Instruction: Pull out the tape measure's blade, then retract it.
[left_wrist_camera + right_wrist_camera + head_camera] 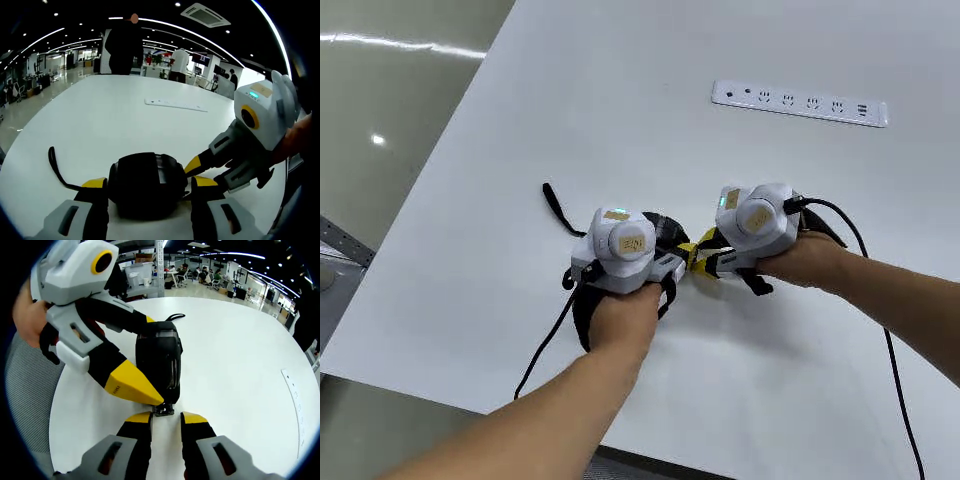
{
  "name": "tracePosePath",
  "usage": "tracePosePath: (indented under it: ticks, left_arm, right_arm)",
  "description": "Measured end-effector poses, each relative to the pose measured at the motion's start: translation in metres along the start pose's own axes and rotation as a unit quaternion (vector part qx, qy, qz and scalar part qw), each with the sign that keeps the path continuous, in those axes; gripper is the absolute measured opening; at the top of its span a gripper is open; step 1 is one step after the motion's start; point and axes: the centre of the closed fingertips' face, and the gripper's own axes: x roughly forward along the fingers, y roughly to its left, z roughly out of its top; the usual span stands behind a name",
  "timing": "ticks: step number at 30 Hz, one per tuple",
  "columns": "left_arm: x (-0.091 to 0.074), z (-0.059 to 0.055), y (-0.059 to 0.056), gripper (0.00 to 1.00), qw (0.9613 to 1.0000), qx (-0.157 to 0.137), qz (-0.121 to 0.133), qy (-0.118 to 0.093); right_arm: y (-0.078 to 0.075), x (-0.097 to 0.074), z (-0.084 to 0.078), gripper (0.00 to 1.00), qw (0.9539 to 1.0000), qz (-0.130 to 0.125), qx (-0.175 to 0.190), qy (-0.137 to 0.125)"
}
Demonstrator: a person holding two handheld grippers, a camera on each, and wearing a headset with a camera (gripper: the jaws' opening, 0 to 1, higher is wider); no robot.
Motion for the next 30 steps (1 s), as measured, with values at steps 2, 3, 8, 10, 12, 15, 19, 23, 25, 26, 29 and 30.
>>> tracePosePath:
  ticks: [2, 3, 8, 10, 12, 15, 19, 23, 25, 26, 29, 30]
  left_arm:
    - [-0.001, 0.003, -0.001, 0.65, 1.0, 0.005, -0.003, -0.003]
    - [-0.002, 0.003, -0.002, 0.66, 1.0, 0.005, -0.005, -0.003]
    - [-0.005, 0.004, -0.001, 0.68, 0.9998, 0.012, -0.012, -0.002]
    - [-0.008, 0.003, -0.001, 0.68, 0.9997, 0.021, -0.015, 0.0]
    - [-0.012, 0.003, 0.001, 0.69, 0.9996, 0.023, -0.018, 0.001]
    - [-0.016, 0.003, 0.001, 0.69, 0.9992, 0.028, -0.028, 0.0]
    - [-0.023, 0.003, 0.0, 0.7, 0.9987, 0.035, -0.038, -0.001]
    - [-0.031, 0.002, -0.001, 0.72, 0.998, 0.044, -0.045, -0.001]
    - [-0.034, 0.002, -0.002, 0.73, 0.9975, 0.05, -0.05, -0.001]
    - [-0.037, 0.001, -0.003, 0.74, 0.9973, 0.051, -0.053, -0.002]
    - [-0.043, 0.0, -0.002, 0.75, 0.9969, 0.055, -0.056, 0.001]
    - [-0.046, 0.0, -0.002, 0.76, 0.9967, 0.055, -0.059, 0.001]
  right_arm:
    - [-0.001, -0.002, -0.003, 0.21, 0.9998, -0.008, 0.018, -0.005]
    - [-0.001, -0.004, -0.004, 0.23, 0.9996, -0.012, 0.026, -0.006]
    - [-0.001, -0.015, -0.008, 0.27, 0.9967, -0.033, 0.072, -0.021]
    - [0.0, -0.02, -0.009, 0.29, 0.9946, -0.042, 0.09, -0.03]
    - [0.003, -0.026, -0.011, 0.33, 0.9914, -0.052, 0.114, -0.037]
    - [0.006, -0.035, -0.013, 0.37, 0.9868, -0.067, 0.139, -0.049]
    - [0.008, -0.044, -0.017, 0.41, 0.9781, -0.085, 0.177, -0.069]
    - [0.013, -0.058, -0.02, 0.46, 0.9697, -0.103, 0.203, -0.087]
    - [0.014, -0.066, -0.021, 0.49, 0.9643, -0.115, 0.218, -0.097]
    - [0.016, -0.07, -0.021, 0.5, 0.9625, -0.119, 0.223, -0.1]
    - [0.02, -0.08, -0.022, 0.54, 0.9561, -0.13, 0.239, -0.109]
    - [0.023, -0.084, -0.023, 0.54, 0.9539, -0.134, 0.244, -0.113]
